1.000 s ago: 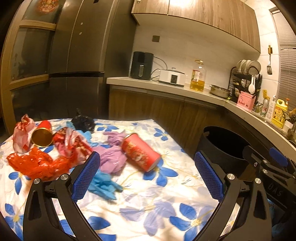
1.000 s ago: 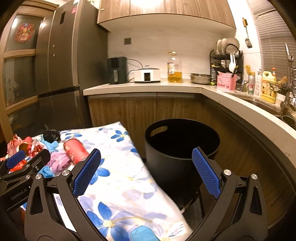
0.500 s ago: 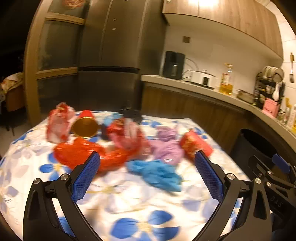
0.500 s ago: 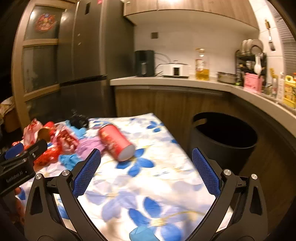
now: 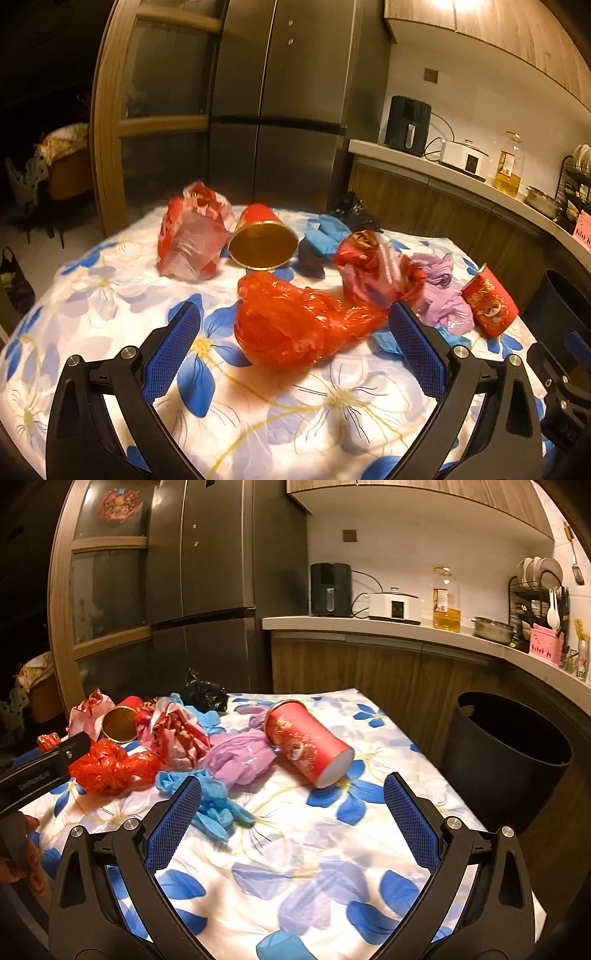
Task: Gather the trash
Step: 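Move both open tools back over the table toward the remaining trash, then grasp the red plastic bag with the left tool while the right tool grasps the blue glove, then carry the red bag and blue glove over the black bin and release both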
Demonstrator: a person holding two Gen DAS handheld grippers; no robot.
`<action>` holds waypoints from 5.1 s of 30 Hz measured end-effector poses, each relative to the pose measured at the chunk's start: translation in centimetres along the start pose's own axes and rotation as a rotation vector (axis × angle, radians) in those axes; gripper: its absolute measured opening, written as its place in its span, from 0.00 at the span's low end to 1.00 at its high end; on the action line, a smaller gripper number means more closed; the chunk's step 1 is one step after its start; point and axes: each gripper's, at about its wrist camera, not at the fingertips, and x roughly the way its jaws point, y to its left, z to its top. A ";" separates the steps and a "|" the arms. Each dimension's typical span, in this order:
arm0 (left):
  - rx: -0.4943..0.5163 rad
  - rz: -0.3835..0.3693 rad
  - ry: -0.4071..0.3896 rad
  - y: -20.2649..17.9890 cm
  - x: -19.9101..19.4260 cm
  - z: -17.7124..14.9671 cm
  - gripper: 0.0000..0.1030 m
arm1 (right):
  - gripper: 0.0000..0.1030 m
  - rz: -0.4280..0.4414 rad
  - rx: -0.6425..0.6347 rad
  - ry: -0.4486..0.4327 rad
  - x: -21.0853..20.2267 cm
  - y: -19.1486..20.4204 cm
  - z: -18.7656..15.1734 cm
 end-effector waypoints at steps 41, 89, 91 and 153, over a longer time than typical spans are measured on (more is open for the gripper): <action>-0.036 -0.104 0.040 1.0 -2.4 -0.5 0.18 | 0.29 0.150 -0.105 0.212 6.9 5.0 -2.3; 0.249 -0.369 -0.071 -17.9 -6.5 1.8 0.17 | 0.01 -0.017 0.118 -0.133 -6.4 -12.0 4.0; 0.263 -0.404 -0.080 -19.7 -6.7 2.0 0.17 | 0.01 -0.056 0.135 -0.149 -6.8 -13.7 4.3; 0.412 -0.701 -0.022 -40.2 0.1 -0.7 0.54 | 0.03 -0.354 0.252 -0.110 -2.6 -31.2 5.3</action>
